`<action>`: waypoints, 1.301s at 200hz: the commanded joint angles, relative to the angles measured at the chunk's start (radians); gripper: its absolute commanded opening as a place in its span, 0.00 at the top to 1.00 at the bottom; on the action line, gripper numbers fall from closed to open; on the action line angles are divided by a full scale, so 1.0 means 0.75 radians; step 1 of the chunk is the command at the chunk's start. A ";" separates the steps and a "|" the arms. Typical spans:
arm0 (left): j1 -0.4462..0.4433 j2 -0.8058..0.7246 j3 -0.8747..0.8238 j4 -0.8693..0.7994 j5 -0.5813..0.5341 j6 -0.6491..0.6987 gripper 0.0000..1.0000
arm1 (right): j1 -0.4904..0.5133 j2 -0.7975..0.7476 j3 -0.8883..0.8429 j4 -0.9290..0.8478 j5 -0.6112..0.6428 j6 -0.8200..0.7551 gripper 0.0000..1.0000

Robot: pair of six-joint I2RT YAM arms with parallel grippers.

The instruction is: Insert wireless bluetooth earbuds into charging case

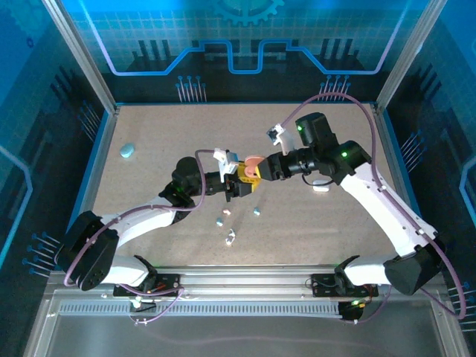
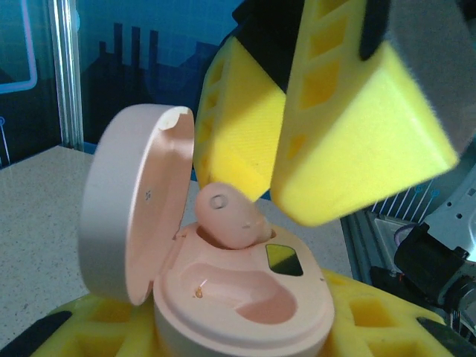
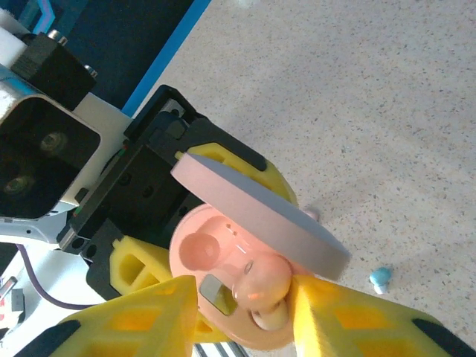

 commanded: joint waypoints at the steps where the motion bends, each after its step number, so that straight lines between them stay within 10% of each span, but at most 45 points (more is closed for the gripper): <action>1: -0.008 -0.048 0.016 0.110 -0.005 0.043 0.64 | -0.045 -0.052 -0.009 -0.036 -0.047 0.013 0.59; 260: -0.008 -0.037 0.030 0.111 0.028 0.028 0.64 | -0.063 -0.008 -0.036 0.109 -0.157 0.114 0.76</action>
